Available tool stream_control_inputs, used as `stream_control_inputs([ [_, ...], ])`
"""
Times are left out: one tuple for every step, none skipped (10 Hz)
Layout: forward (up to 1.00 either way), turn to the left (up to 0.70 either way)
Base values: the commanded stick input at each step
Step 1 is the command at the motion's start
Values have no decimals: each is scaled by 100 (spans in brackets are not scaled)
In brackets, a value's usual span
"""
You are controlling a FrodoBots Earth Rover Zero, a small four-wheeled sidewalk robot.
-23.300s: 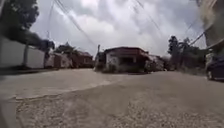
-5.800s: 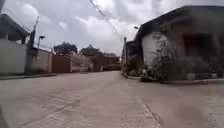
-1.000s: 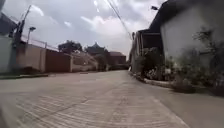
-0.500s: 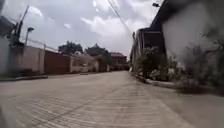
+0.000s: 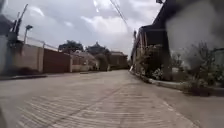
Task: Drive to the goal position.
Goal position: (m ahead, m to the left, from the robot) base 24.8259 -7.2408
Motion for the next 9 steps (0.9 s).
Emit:
stream_control_inputs([
  [50,-3],
  [50,-27],
  [50,-43],
  [50,-49],
  [50,-49],
  [50,-49],
  [50,-21],
  [50,1],
  [50,1],
])
